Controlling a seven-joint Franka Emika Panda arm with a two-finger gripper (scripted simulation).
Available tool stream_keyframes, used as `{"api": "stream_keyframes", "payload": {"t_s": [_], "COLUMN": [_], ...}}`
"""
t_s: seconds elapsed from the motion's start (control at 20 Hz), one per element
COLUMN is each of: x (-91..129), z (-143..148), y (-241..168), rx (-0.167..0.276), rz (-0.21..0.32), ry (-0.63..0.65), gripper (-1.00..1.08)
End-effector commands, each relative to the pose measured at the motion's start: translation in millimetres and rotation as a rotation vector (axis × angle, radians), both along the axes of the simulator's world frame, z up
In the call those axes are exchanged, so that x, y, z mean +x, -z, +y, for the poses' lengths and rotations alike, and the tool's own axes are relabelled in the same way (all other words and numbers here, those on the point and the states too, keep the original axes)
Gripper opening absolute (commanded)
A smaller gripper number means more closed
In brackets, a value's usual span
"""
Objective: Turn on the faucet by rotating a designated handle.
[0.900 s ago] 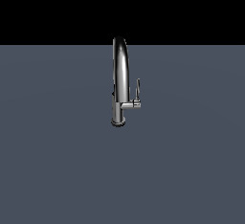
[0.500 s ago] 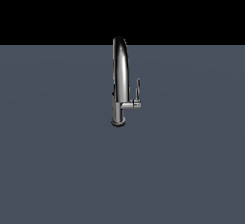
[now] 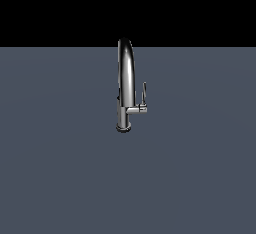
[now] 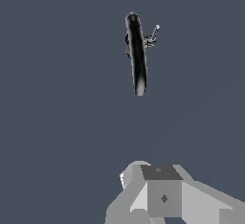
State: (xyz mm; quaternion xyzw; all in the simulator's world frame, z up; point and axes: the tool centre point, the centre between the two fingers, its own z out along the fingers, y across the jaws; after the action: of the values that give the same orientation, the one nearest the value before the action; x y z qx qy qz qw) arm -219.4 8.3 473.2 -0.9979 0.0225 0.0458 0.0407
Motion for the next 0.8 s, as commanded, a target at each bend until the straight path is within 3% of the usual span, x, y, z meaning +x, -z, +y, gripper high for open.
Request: {"api": "stream_keyframes", "payload": {"t_s": [0.0,0.75], "x": [11,92], "z": [0,-9], "y": [2,31], "rx": [0.025,0.218], "rz": [0.03,0.253], "ry": [0.027,0.232], "gripper": [-1.0,-1.0]}}
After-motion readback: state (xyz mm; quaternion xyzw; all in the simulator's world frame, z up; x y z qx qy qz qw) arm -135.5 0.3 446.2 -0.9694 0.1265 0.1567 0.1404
